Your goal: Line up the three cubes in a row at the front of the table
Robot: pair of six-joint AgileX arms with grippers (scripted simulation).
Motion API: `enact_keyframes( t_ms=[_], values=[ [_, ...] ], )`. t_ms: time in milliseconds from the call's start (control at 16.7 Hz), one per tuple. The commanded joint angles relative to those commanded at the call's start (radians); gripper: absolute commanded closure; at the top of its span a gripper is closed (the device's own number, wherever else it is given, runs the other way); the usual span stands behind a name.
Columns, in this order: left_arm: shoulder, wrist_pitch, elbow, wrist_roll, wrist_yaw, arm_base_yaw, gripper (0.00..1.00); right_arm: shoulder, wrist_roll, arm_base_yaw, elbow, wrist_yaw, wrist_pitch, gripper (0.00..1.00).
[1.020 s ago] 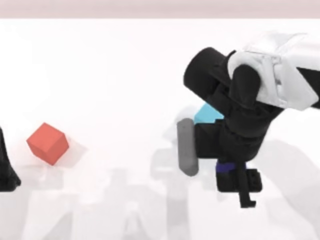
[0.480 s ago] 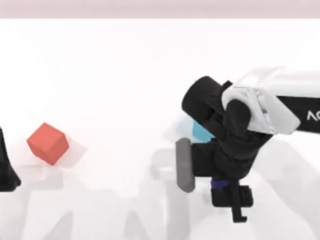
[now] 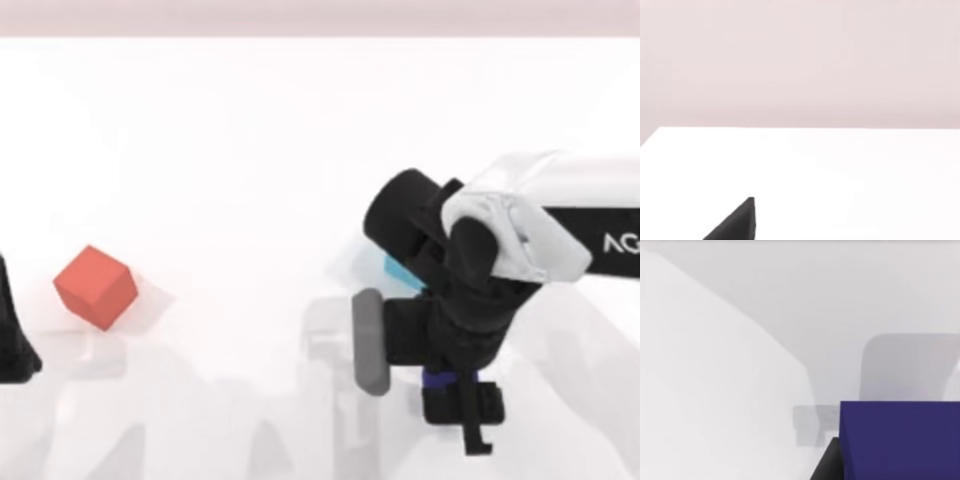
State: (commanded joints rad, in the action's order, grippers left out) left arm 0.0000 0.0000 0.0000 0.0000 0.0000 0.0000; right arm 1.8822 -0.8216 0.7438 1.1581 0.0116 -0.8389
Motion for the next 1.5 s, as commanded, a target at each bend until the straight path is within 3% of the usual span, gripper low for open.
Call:
enact_keyframes(
  t_ms=[660, 1260, 1500],
  values=[
    [0.000, 0.000, 0.000, 0.000, 0.000, 0.000, 0.00, 0.000, 0.000, 0.000, 0.000, 0.000, 0.000, 0.02],
    [0.000, 0.000, 0.000, 0.000, 0.000, 0.000, 0.00, -0.002, -0.001, 0.000, 0.003, 0.000, -0.004, 0.00],
    [0.000, 0.000, 0.000, 0.000, 0.000, 0.000, 0.00, -0.038, -0.002, 0.000, 0.082, 0.000, -0.123, 0.00]
  ],
)
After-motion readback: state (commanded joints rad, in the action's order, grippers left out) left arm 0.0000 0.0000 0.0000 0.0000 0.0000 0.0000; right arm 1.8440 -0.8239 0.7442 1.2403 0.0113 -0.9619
